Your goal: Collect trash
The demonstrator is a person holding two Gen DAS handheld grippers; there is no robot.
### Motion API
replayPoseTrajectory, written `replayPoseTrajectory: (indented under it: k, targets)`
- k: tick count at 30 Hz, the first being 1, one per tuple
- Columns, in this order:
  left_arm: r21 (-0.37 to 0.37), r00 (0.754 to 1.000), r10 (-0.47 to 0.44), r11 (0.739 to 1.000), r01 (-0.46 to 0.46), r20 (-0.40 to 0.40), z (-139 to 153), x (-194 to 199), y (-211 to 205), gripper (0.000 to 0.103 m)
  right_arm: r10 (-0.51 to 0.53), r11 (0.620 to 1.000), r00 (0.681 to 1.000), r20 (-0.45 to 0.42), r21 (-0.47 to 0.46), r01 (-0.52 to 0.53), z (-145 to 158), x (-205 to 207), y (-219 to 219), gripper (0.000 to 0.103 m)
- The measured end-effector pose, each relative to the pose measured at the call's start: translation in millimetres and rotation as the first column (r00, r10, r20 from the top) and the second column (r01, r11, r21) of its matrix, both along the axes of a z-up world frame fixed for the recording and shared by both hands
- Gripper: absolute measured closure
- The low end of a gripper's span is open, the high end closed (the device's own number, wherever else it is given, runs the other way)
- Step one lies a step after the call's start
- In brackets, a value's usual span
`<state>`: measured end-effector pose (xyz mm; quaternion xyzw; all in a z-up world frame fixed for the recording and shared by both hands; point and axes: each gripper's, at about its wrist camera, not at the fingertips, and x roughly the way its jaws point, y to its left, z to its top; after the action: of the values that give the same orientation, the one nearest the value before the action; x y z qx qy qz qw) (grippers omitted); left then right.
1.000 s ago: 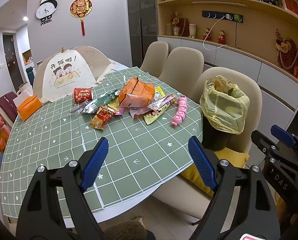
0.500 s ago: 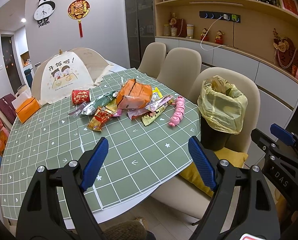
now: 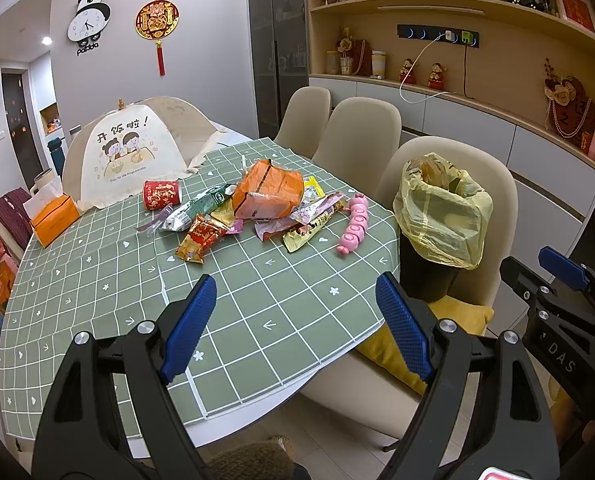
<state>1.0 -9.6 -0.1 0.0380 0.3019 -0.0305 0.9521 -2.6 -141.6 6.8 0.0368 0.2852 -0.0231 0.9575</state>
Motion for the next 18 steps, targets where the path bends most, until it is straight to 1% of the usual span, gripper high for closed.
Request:
replayPoseTrajectory:
  k: [18]
  targets:
    - [-0.006, 1.000, 0.002, 1.000, -0.002, 0.003, 0.1, -0.4, 0.6, 0.025, -0.001, 1.000, 1.000, -0.002, -0.001, 0.001, 0.5, 0.8, -0.2, 0.048]
